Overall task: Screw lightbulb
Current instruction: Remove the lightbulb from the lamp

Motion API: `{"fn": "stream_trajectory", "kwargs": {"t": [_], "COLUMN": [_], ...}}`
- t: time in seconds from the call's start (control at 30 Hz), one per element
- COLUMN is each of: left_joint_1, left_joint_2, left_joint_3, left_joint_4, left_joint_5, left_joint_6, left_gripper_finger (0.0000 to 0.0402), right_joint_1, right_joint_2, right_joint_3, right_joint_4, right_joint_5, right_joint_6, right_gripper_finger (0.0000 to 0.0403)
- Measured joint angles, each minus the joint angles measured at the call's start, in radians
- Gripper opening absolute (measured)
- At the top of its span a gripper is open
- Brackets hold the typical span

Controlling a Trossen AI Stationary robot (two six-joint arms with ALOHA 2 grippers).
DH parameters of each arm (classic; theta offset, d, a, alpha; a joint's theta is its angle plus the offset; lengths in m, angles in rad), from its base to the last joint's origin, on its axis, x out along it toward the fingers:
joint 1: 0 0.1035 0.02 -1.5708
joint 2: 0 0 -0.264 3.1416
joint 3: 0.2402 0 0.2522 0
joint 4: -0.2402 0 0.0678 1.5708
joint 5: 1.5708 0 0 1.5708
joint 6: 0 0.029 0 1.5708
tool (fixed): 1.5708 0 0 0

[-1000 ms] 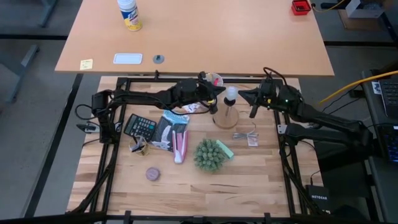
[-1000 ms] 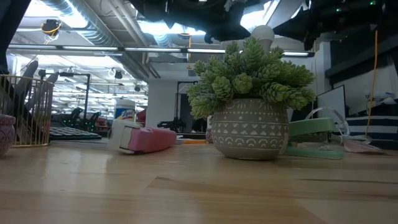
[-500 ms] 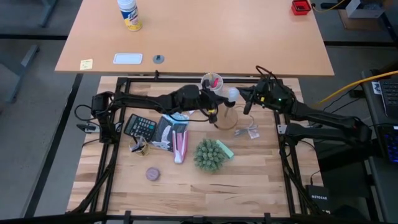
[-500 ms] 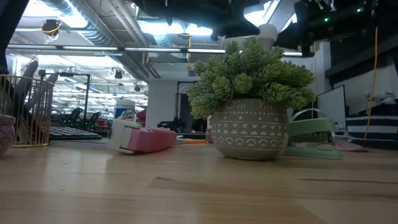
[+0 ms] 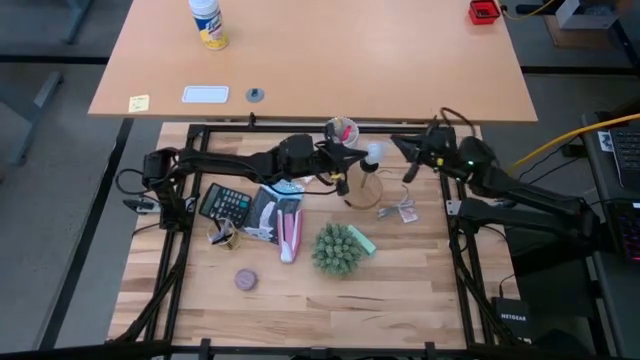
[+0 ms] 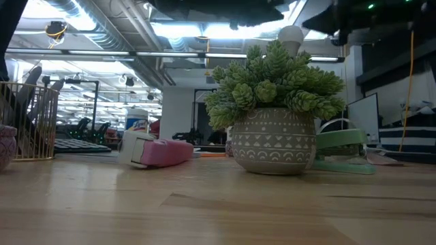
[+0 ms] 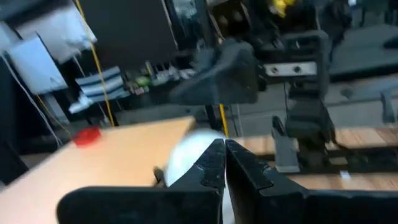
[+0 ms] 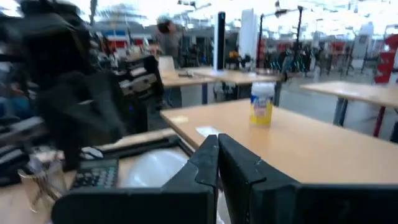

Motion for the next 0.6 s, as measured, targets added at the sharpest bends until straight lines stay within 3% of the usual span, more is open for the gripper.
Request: {"fn": "stream_trajectory", "kwargs": {"t": [0.27,0.43,0.6], "left_joint_1": [0.051,0.093,0.100], "left_joint_2": [-0.009,0.005,0.008], "left_joint_3": [0.000,0.000,0.000], "left_joint_4": [0.044,-0.016,-0.047], "left_joint_5": [-0.045,-0.046,0.015], "left_joint_6": [0.006,-0.073,-0.082], "left_gripper_finger": [0.0005,0.0005,0.0005], "right_joint_1": [0.001,0.021,0.061], "right_joint_2": [-0.150,-0.107,-0.045], "right_joint_3": [0.001,-0.031,-0.045], "right_joint_4": [-0.139,-0.137,-0.108], "right_joint_5": [-0.100,-0.130,-0.042], "right_joint_6": [0.109,0.139,0.133], "right_gripper_finger": [0.0017,0.0017,0.0017]}}
